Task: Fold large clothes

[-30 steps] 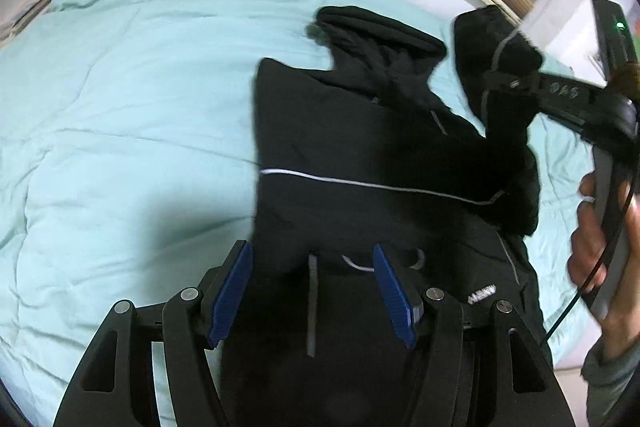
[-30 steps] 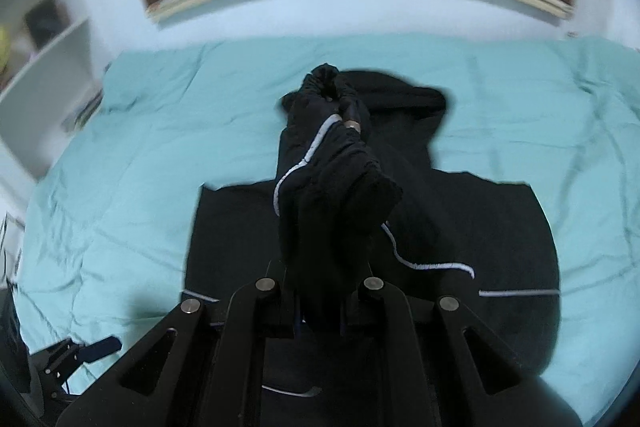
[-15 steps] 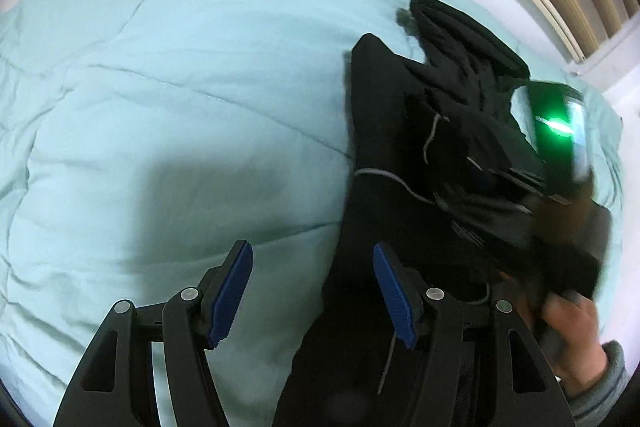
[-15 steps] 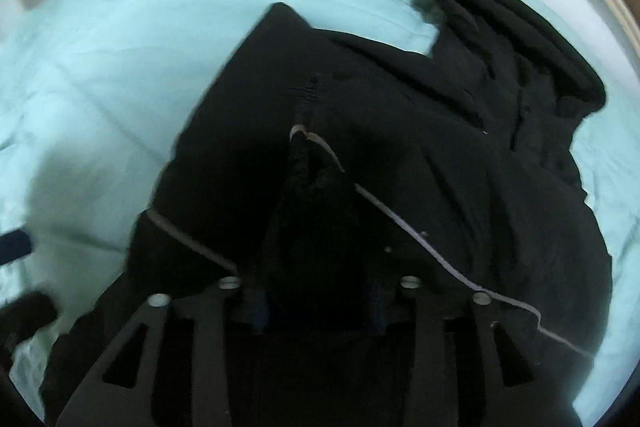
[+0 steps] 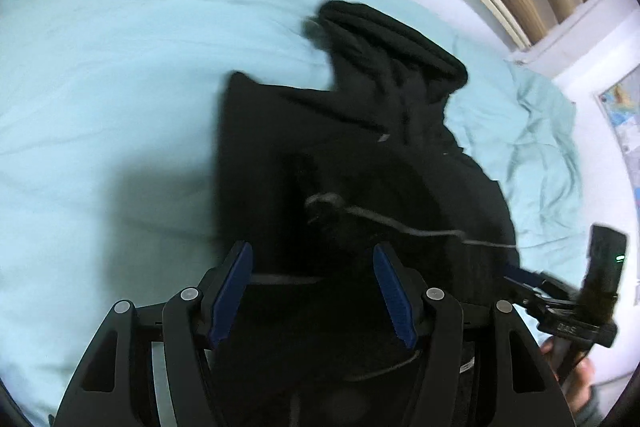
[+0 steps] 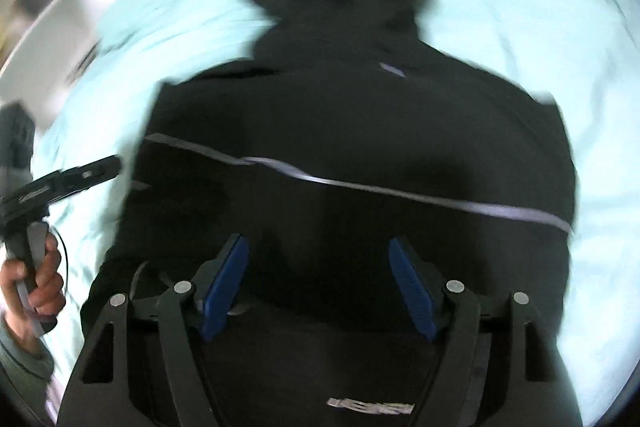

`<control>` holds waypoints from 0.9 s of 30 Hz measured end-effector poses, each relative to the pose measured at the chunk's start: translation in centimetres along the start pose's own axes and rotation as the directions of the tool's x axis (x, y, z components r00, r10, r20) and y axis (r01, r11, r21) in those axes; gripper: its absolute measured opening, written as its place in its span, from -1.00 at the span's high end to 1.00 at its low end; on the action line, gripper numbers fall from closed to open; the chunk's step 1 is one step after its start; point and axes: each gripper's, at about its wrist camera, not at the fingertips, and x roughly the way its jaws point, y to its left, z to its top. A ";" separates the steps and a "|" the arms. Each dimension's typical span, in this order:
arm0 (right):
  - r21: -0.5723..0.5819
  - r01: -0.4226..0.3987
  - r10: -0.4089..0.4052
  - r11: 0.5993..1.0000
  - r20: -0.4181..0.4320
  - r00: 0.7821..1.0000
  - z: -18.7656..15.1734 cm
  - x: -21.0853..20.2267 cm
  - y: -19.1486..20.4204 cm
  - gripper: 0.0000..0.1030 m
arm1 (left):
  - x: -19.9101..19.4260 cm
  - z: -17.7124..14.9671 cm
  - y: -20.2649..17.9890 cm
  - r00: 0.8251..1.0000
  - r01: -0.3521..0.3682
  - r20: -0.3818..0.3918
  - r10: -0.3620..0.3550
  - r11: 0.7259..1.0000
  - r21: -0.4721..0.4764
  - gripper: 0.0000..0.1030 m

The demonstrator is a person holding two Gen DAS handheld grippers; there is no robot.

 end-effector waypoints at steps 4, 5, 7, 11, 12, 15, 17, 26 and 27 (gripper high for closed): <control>0.129 -0.003 -0.002 0.992 0.043 0.999 0.2 -1.4 -4.3 -0.48 | 3.8 1.5 -0.5 0.999 -0.028 -0.045 0.028 1.000 -0.005 -0.24; 0.141 -0.002 -0.005 0.990 0.048 0.999 0.3 -1.5 -4.6 -0.48 | 4.5 1.7 -0.7 0.999 -0.013 -0.053 0.013 1.000 0.000 -0.05; 0.159 0.015 -0.025 0.987 0.060 0.998 0.3 -1.8 -5.5 -0.48 | 5.2 1.8 -1.2 0.997 0.011 -0.074 -0.009 1.000 0.022 0.58; 0.175 0.066 -0.083 0.982 0.089 0.993 0.4 -2.3 -7.2 -0.48 | 1.9 1.8 -2.7 0.999 0.032 0.017 -0.034 0.997 0.067 0.63; 0.182 0.076 -0.095 0.980 0.097 0.991 0.4 -2.4 -7.8 -0.48 | 0.5 1.9 -2.5 0.997 0.065 0.047 -0.067 0.997 0.050 0.63; 0.198 0.096 -0.115 0.975 0.086 0.990 0.6 -2.1 -9.2 -0.48 | -1.5 2.0 -0.5 0.991 0.113 0.066 -0.112 0.994 -0.010 0.63; 0.191 0.125 -0.137 0.974 0.053 0.989 0.8 -0.6 -10.0 -0.48 | 0.1 1.8 1.1 0.995 0.103 0.007 -0.103 0.994 -0.037 0.62; 0.162 0.227 -0.221 0.960 -0.059 0.974 1.7 5.6 -11.5 -0.52 | 4.9 -0.2 3.6 0.992 0.017 -0.124 -0.025 0.998 -0.060 0.57; 0.161 0.219 -0.211 0.962 -0.065 0.975 1.8 5.3 -11.6 -0.52 | 4.1 -0.3 2.8 0.994 -0.016 -0.110 0.013 1.000 -0.023 0.54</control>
